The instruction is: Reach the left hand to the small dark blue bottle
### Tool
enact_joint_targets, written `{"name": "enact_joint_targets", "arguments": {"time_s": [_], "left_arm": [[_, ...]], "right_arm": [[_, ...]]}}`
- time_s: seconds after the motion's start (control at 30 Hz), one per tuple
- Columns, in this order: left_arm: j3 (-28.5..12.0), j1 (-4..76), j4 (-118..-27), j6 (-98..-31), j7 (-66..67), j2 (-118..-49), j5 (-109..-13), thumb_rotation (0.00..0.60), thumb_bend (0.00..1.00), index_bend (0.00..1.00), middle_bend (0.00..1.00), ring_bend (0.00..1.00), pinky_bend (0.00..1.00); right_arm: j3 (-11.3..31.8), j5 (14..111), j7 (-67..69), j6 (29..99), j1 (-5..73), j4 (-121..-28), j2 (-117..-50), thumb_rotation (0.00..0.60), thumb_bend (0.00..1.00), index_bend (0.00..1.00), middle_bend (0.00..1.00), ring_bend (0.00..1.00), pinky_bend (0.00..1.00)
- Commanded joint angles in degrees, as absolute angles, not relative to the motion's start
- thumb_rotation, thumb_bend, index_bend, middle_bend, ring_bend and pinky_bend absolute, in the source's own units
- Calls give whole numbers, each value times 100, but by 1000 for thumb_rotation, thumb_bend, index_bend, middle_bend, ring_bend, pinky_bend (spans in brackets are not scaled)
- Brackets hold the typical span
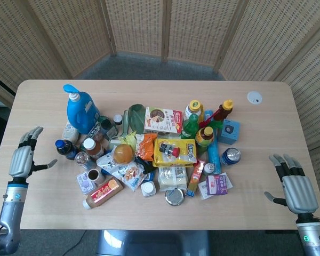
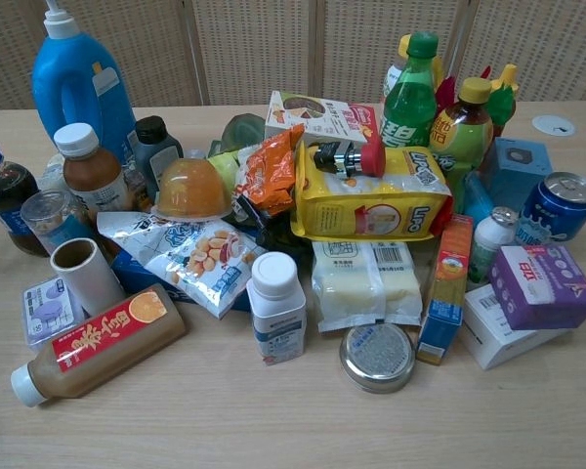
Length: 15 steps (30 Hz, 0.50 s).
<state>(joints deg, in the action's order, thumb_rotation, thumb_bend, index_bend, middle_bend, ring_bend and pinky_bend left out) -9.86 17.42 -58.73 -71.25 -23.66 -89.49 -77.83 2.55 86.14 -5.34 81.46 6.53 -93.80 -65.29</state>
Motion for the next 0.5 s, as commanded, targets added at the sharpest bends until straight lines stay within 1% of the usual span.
{"name": "enact_joint_targets", "arguments": {"time_s": [0.03, 0.2, 0.5], "left_arm": [[-1010, 1869, -5560, -7073, -2519, -9220, -7807, 600, 129, 0, 0, 0, 0], [-1043, 2036, -5117, -7029, -2688, -9583, -7846, 600, 129, 0, 0, 0, 0], [-1041, 2275, -4380, -6677, -3016, -10213, -7776, 600, 130, 0, 0, 0, 0]], "right_arm": [[235, 8651, -478, 8128, 662, -9410, -6514, 600, 0, 0, 0, 0, 0], [230, 8609, -498, 8064, 680, -9382, -6531, 600, 0, 0, 0, 0, 0], [225, 8583, -473, 8018, 695, -9364, -6538, 600, 0, 0, 0, 0, 0]]}}
